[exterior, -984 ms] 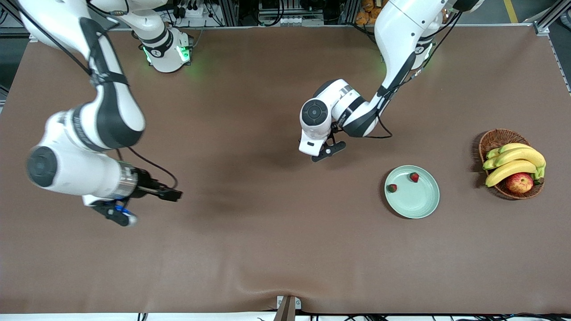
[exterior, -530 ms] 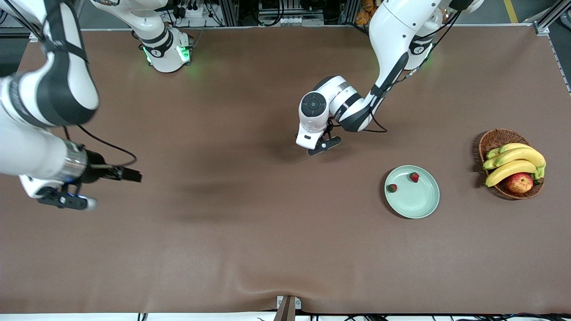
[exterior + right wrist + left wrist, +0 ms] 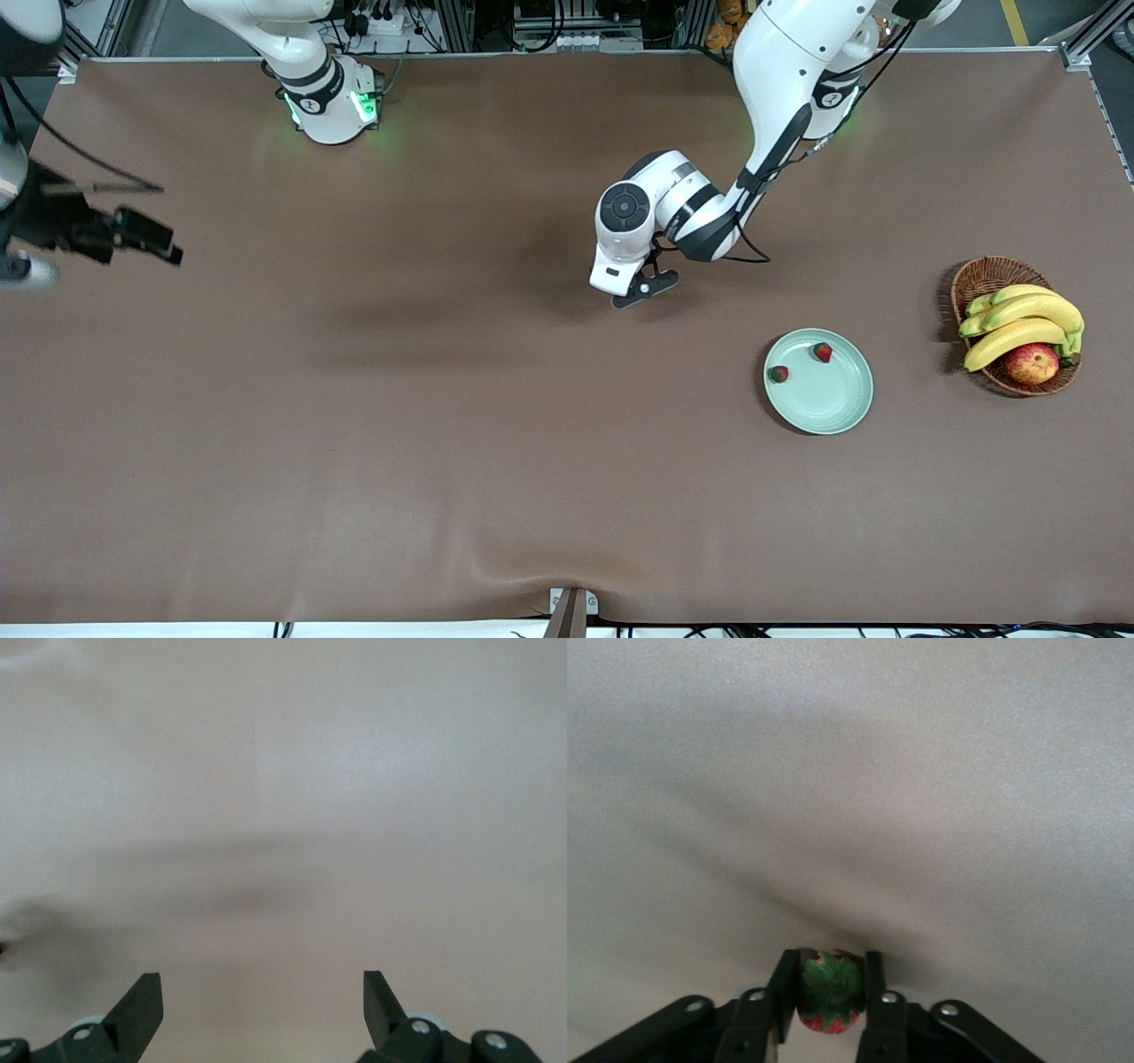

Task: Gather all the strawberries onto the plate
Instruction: 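Lower the strawberry onto the plate and open the left gripper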

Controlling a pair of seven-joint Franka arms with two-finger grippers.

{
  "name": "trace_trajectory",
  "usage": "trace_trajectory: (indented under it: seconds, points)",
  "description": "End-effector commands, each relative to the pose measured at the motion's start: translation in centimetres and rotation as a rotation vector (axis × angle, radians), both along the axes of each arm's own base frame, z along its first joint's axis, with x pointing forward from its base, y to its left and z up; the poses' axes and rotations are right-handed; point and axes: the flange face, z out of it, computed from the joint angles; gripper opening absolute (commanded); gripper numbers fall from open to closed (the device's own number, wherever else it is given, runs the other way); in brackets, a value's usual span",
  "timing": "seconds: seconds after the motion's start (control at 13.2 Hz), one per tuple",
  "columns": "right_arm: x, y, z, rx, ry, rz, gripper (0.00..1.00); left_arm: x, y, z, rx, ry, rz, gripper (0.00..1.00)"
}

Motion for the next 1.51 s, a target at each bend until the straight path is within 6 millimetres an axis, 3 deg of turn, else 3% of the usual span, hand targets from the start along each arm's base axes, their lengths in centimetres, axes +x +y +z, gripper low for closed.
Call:
trace_trajectory:
  seconds: [0.0,0.08,0.23,0.38,0.53,0.91,1.06,1.29,1.36,1.44]
  points:
    - [-2.4,-0.1,0.9,-0.025,-0.021,0.003,1.0,0.4,1.0,1.8,0.023,-0.034,0.038,0.0]
    - [-1.9,-0.5,2.7,-0.024,-0.059,-0.001,1.0,0.9,1.9,3.1,0.049,-0.026,0.037,0.0]
    - [-1.4,-0.6,3.6,-0.026,-0.081,0.002,1.0,3.0,4.5,6.1,0.082,-0.028,0.079,0.0]
    - [-1.3,-0.7,3.0,-0.025,-0.067,-0.001,1.0,5.2,8.0,8.5,0.113,-0.012,0.093,0.0]
    - [0.1,-0.4,1.6,-0.053,-0.052,0.011,1.0,8.0,12.7,9.4,0.127,0.005,0.157,0.0]
    - [0.8,0.2,1.6,-0.057,-0.055,0.024,1.0,14.7,26.8,9.8,0.158,0.033,0.2,0.0]
    - [0.8,0.2,1.6,-0.057,-0.055,0.024,1.0,16.9,29.9,9.1,0.134,0.038,0.172,0.0]
    - [0.6,0.3,1.8,-0.057,-0.057,0.025,1.0,20.2,31.6,7.1,0.095,0.033,0.192,0.02]
    - [0.6,0.2,1.8,-0.057,-0.057,0.024,1.0,21.1,31.7,7.1,0.087,0.025,0.194,0.18]
    - [0.7,0.0,1.8,-0.056,-0.058,0.019,1.0,21.6,31.8,6.8,0.08,0.024,0.187,0.5]
